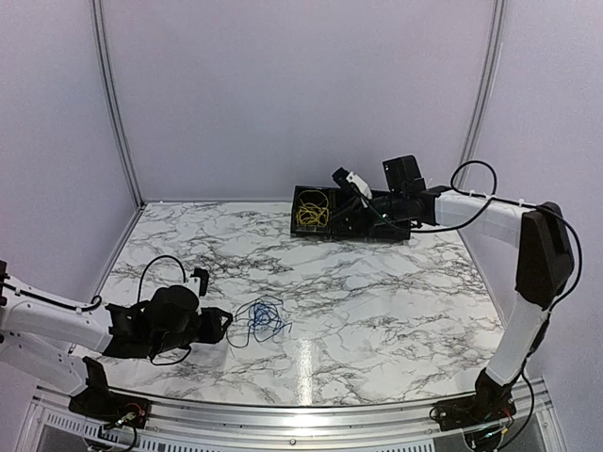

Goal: Untangle the cables

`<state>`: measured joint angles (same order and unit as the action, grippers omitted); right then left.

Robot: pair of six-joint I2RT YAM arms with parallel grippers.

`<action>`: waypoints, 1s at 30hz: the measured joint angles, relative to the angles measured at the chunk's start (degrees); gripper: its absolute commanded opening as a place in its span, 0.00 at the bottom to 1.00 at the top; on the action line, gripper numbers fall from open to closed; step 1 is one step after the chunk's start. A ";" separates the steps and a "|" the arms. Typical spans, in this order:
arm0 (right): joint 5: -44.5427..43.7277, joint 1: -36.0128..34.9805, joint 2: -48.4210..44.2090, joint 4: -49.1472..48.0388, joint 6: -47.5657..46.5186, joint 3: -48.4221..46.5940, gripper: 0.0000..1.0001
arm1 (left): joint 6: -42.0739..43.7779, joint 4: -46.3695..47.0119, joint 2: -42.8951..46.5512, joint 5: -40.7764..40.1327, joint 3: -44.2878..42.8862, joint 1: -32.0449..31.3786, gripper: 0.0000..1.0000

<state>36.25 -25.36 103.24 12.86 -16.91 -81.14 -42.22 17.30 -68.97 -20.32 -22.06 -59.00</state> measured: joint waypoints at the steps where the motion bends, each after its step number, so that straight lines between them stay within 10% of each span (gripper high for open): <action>1: 0.68 -1.01 -0.85 0.09 -0.83 1.25 0.41 | -0.81 -1.38 -1.42 0.52 -0.48 0.00 0.32; 19: 2.62 -7.87 -8.11 -0.83 -5.88 10.73 0.43 | -5.62 -7.23 -17.42 4.15 -9.05 0.85 0.00; 30: 6.45 -7.87 -8.07 2.73 -5.81 5.27 0.45 | 12.26 -16.65 4.26 -3.32 -20.57 0.92 0.00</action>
<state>42.70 -33.23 95.18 15.59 -22.72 -75.88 -29.95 0.64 -64.71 -23.64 -42.63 -58.08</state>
